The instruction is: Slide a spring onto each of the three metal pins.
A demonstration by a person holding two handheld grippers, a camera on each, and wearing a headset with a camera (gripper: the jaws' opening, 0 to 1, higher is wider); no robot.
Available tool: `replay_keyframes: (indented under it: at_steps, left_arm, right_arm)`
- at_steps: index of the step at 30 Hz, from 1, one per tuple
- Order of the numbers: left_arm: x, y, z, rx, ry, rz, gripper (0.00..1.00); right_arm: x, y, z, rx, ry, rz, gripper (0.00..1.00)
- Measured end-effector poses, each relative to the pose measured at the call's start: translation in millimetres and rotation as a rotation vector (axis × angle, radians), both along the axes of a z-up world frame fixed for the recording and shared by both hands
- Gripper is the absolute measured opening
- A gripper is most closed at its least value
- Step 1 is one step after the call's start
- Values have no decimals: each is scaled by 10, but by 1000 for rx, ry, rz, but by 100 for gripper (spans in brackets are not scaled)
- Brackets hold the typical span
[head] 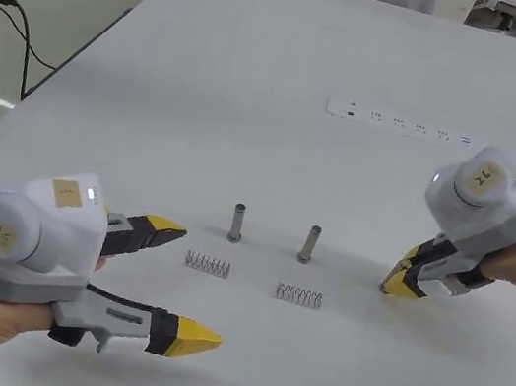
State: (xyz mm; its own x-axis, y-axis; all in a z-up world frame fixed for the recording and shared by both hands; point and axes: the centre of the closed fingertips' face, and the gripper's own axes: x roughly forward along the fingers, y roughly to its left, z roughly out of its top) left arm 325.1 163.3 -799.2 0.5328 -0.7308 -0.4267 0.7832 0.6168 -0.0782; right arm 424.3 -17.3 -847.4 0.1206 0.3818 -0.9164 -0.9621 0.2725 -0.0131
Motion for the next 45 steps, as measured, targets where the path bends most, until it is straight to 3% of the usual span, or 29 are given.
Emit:
replay_keyframes:
  at_steps: [22,45]
  left_arm:
    - [-2,-29,15,-3,-4,-9,74]
    - [-19,-64,14,1,-10,-22,73]
  right_arm:
    - [-157,-173,-39,-1,10,-41,19]
    - [-530,-44,-68,46,35,-30,20]
